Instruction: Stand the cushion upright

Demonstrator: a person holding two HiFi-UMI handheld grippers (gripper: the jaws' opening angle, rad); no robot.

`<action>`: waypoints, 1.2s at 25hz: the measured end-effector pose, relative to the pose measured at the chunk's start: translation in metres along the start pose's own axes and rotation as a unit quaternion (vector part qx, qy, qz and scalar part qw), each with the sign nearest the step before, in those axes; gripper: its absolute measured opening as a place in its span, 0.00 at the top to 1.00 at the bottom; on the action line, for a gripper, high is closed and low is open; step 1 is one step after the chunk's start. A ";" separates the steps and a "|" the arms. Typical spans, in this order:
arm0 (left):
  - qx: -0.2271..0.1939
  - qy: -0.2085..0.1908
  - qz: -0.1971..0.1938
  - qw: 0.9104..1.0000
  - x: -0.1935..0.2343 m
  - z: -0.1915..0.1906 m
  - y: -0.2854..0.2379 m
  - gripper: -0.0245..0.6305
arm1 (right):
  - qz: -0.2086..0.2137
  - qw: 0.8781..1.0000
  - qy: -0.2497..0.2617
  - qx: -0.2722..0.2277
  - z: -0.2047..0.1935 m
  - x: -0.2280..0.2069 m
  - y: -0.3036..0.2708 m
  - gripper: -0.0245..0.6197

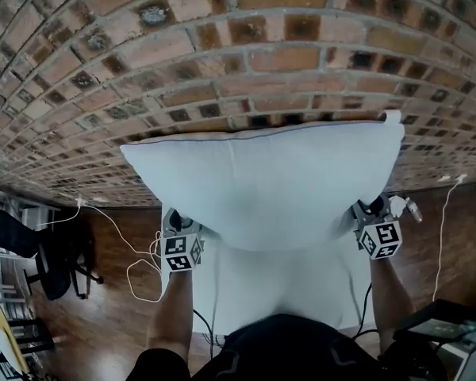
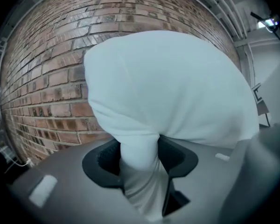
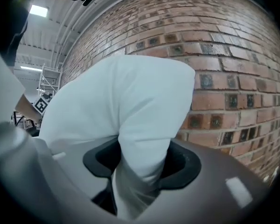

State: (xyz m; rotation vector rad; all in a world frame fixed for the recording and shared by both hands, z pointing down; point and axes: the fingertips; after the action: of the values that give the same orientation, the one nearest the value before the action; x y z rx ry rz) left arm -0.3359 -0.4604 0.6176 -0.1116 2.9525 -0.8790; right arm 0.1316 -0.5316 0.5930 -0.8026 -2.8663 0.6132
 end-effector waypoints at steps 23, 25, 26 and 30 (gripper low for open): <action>0.022 0.055 -0.024 0.998 -0.058 -0.043 0.106 0.70 | -0.029 0.998 -0.029 0.057 -0.019 -0.011 0.061 0.56; 0.026 0.051 -0.051 0.997 -0.079 -0.043 0.107 0.70 | -0.051 0.996 -0.043 0.060 -0.019 -0.020 0.068 0.56; 0.030 0.045 -0.068 0.996 -0.091 -0.043 0.106 0.70 | -0.059 0.995 -0.045 0.062 -0.017 -0.022 0.071 0.56; 0.043 -0.011 -0.130 0.990 -0.146 -0.048 0.111 0.70 | -0.047 0.997 -0.028 0.056 -0.009 -0.008 0.090 0.59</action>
State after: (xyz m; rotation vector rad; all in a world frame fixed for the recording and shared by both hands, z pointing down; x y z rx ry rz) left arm -0.2004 -0.3284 0.6022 -0.5091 2.9169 -1.0231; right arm 0.1830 -0.4627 0.5647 -0.6404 -2.8686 0.7883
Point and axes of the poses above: the fingertips, and each gripper's own axes: y backward along the fingers, x to its left, z out of its top, and after that the axes turned 10 degrees about x, right-handed
